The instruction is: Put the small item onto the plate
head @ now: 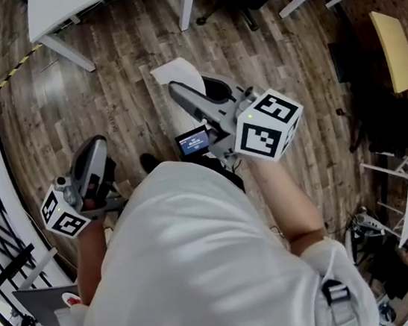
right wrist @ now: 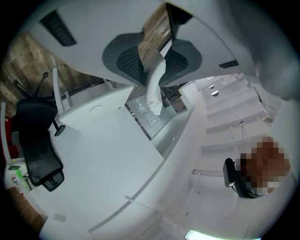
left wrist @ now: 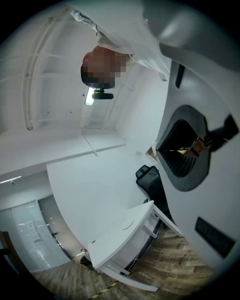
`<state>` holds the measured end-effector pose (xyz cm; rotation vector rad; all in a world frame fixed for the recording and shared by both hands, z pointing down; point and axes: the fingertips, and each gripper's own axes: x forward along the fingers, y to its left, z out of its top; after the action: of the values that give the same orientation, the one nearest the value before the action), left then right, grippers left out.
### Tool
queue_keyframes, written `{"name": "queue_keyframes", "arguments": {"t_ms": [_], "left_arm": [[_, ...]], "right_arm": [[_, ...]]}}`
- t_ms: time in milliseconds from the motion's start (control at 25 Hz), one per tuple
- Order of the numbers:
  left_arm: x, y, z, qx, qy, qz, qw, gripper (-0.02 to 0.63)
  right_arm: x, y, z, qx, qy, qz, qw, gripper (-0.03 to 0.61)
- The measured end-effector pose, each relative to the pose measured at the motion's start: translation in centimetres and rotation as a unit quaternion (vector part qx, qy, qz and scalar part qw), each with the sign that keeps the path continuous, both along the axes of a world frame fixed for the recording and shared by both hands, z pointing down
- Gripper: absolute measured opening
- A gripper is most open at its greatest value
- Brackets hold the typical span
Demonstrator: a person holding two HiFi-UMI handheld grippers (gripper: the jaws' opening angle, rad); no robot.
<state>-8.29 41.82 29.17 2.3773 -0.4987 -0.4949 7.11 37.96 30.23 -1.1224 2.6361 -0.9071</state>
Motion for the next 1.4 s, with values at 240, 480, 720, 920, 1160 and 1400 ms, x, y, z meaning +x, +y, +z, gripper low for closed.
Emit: {"name": "queue_keyframes", "arguments": {"t_ms": [240,480,720,920,1160,1400], "left_arm": [[1.2,-0.3,0.4,-0.009,-0.002,-0.004,1.0,0.005],[2.7,-0.8,1.1,-0.017,-0.007,-0.013,0.9998,0.005],[5.3,-1.4,1.7,-0.023,-0.014,-0.017,0.9995,0.005],[7.4,-2.6,2.2,-0.029,-0.027,-0.025,0.9989,0.005],[8.6,-4.6,2.4,-0.04,-0.028,-0.041,0.9979,0.005],[6.1,-9.7,3.5,-0.053,-0.023,-0.055,0.9968,0.005]], "right_arm": [[1.4,-0.4,0.5,-0.012,-0.009,0.002,1.0,0.1],[3.2,-0.9,1.3,-0.019,-0.018,0.002,1.0,0.1],[5.7,-1.5,2.1,-0.02,-0.022,-0.001,1.0,0.1],[8.1,-2.5,2.8,-0.027,-0.024,-0.002,0.999,0.1],[9.0,-5.0,3.9,-0.032,-0.003,-0.016,0.999,0.1],[6.7,-10.5,5.1,-0.046,0.008,-0.026,0.999,0.1]]}}
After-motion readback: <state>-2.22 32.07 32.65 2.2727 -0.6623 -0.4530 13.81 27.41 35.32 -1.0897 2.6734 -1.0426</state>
